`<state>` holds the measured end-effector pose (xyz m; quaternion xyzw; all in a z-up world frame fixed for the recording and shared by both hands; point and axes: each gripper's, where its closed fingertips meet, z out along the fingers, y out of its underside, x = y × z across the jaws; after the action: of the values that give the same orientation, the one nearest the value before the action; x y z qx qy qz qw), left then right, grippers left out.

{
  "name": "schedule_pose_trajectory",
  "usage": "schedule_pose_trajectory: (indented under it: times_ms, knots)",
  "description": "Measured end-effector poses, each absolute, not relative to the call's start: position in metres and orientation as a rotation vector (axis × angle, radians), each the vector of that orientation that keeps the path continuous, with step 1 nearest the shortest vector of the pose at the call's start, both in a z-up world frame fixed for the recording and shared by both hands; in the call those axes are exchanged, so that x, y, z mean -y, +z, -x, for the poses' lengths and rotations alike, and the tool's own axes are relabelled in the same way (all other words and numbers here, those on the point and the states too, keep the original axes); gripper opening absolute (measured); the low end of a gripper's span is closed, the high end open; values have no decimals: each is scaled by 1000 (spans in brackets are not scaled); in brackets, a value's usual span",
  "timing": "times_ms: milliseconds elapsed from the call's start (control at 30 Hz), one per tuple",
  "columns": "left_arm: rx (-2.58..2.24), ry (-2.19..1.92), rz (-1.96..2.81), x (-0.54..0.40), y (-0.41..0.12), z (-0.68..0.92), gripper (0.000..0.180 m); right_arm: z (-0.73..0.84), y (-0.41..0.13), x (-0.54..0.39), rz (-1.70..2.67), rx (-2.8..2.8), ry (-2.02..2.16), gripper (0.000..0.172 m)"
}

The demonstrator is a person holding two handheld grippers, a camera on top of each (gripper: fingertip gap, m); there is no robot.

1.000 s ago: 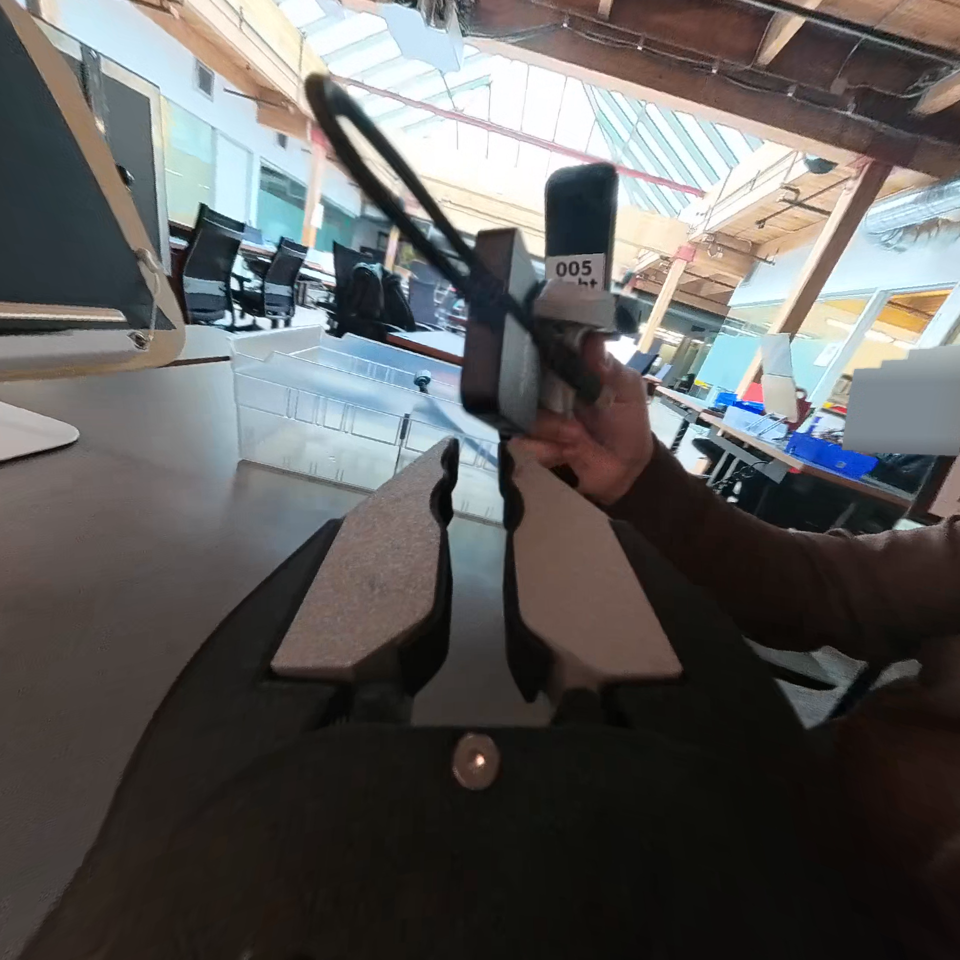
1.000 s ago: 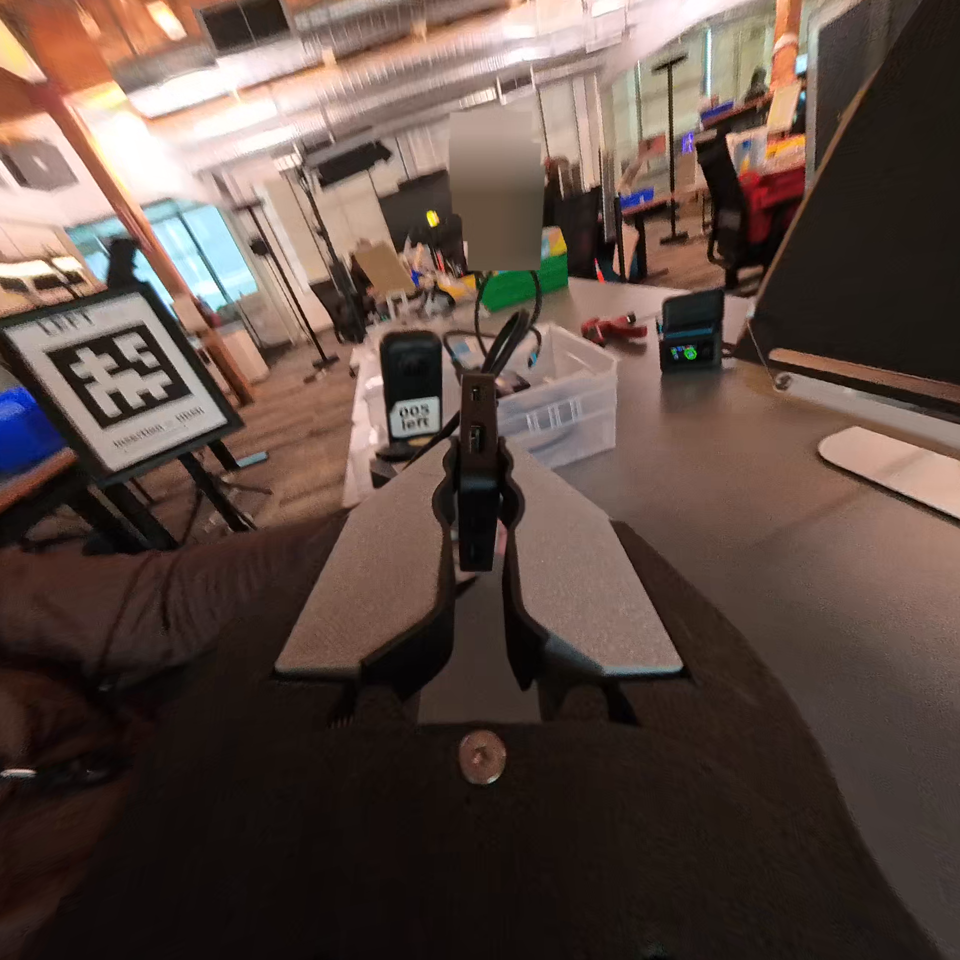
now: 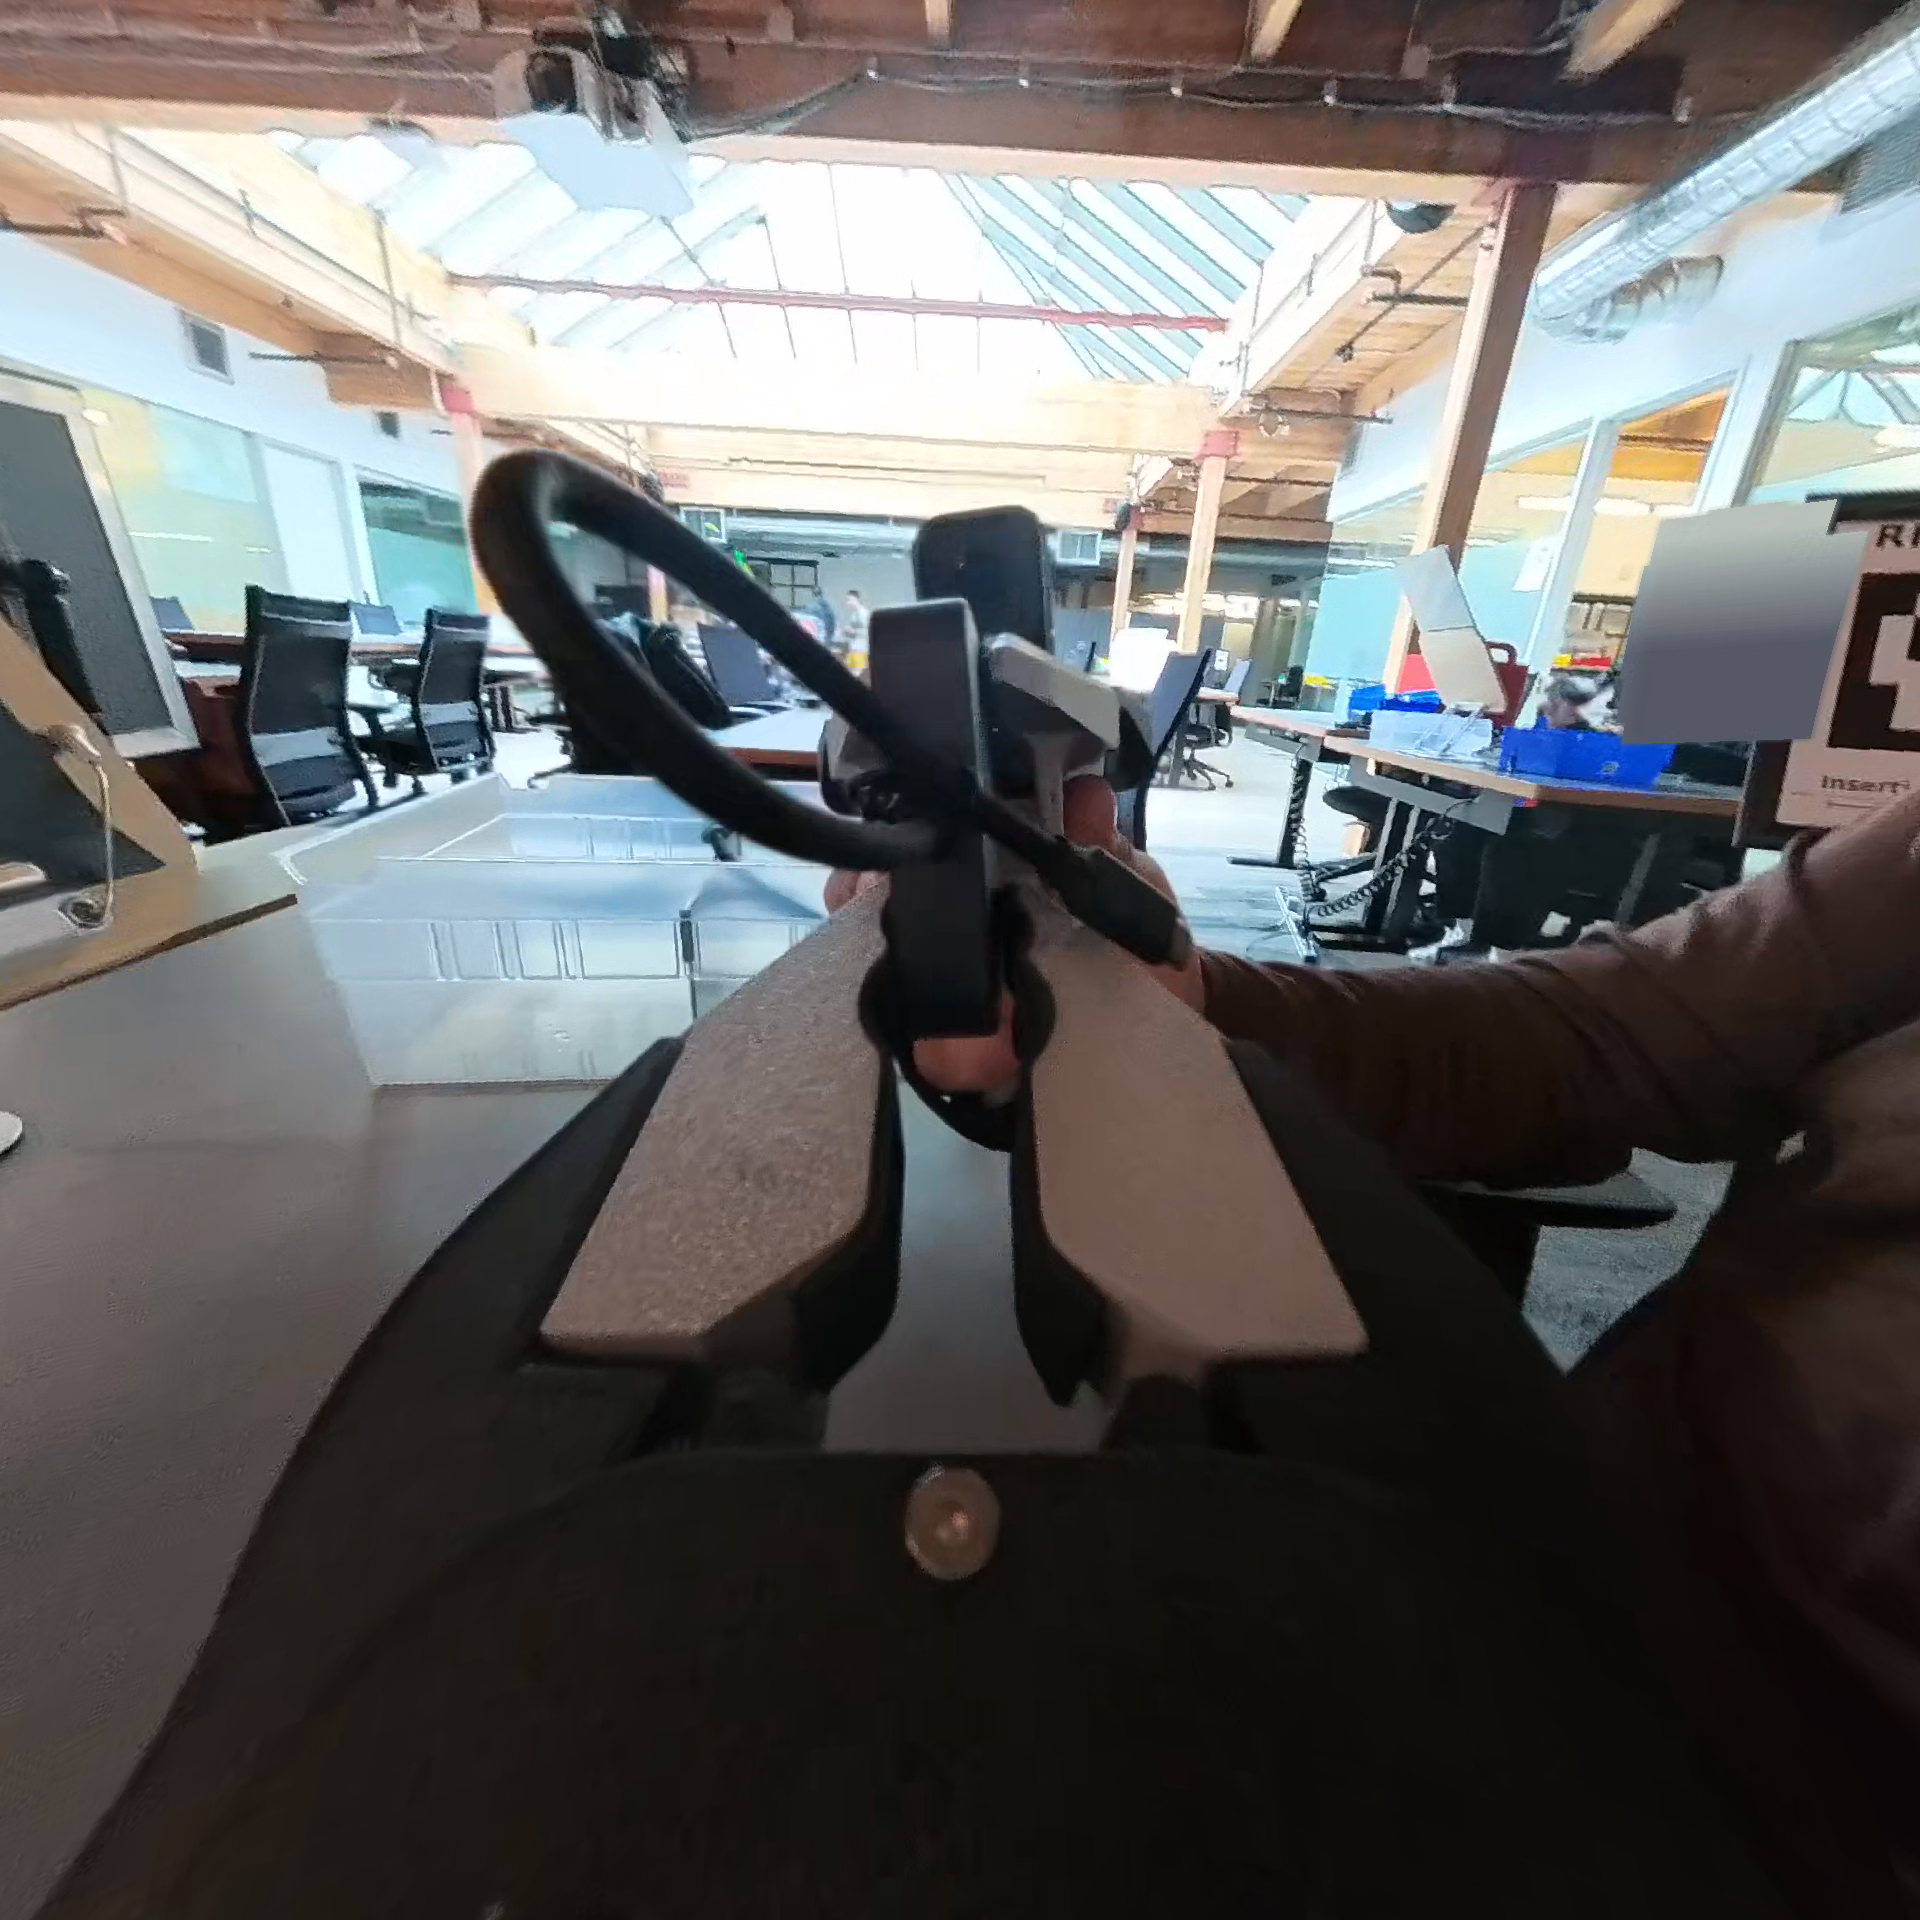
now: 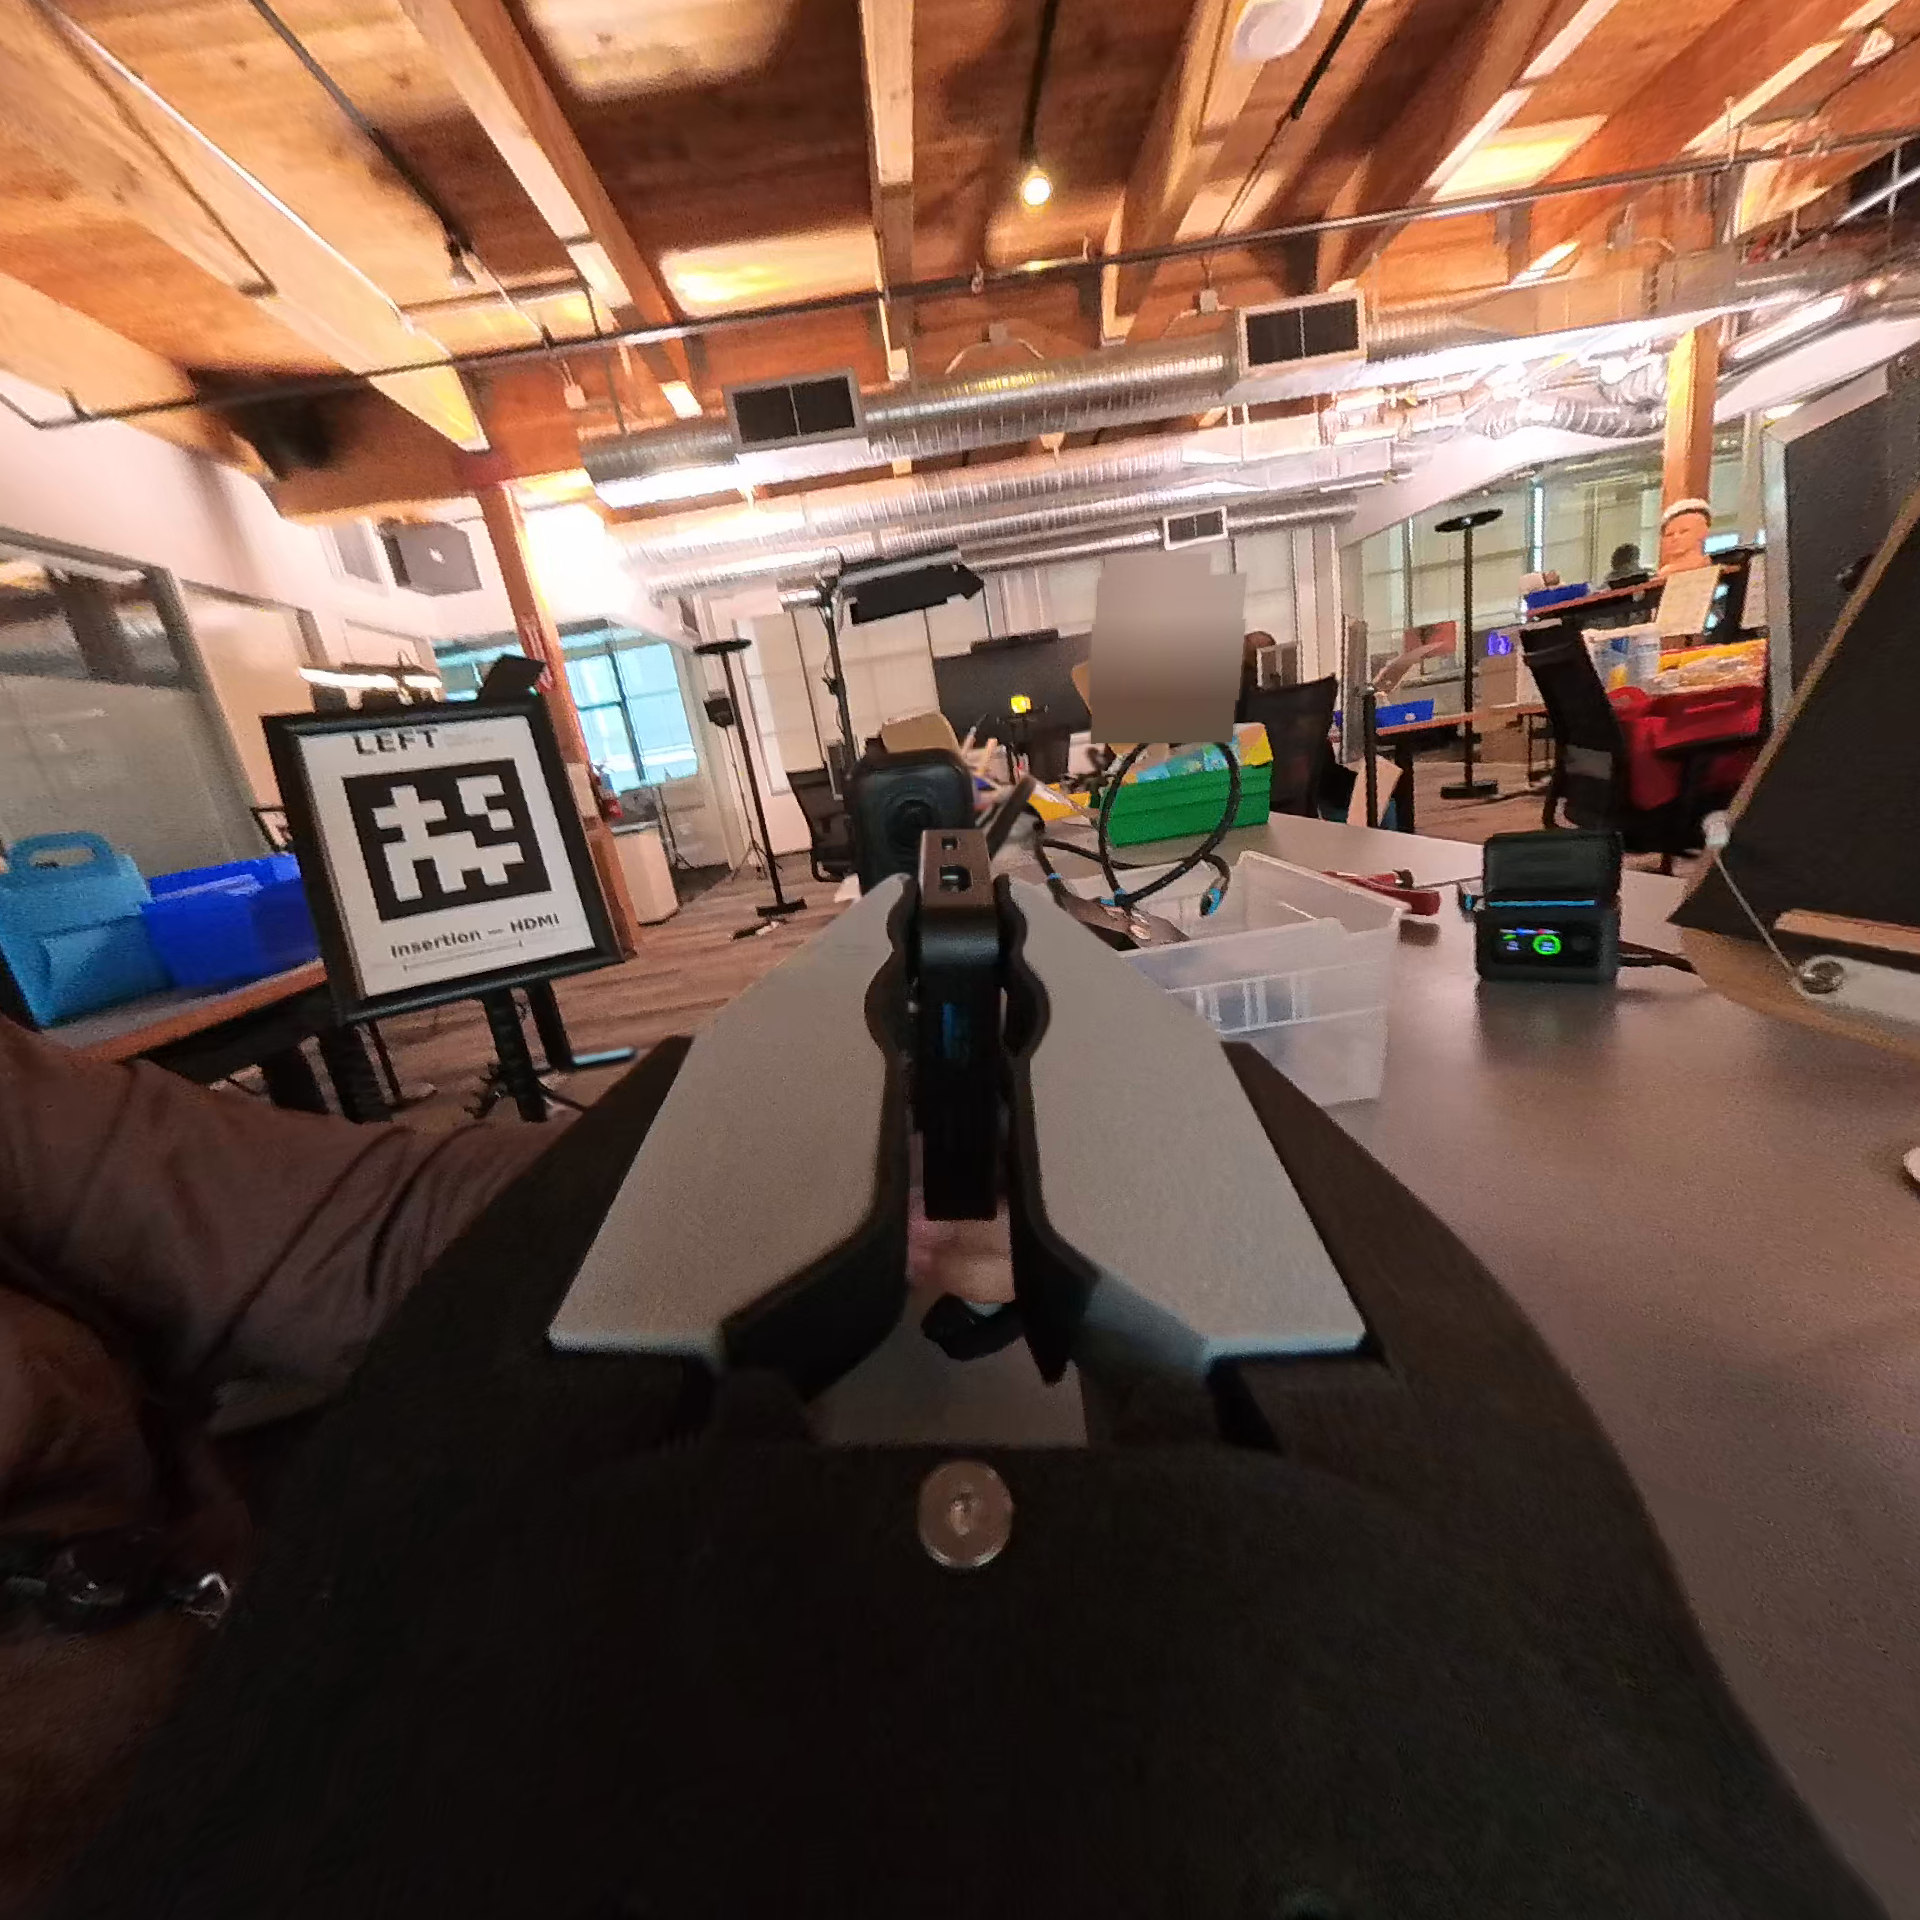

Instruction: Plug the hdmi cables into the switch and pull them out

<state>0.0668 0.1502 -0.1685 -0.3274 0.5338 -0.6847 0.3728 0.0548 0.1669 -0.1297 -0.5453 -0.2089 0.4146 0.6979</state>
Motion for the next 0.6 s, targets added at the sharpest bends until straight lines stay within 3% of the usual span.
schedule_pose_trajectory:
  times_ms: [600]
  knots:
    - [-1410, -1767, 775, -141, -168, -62, 11, -52, -132, -152, 1180, 524, 1017, 11]
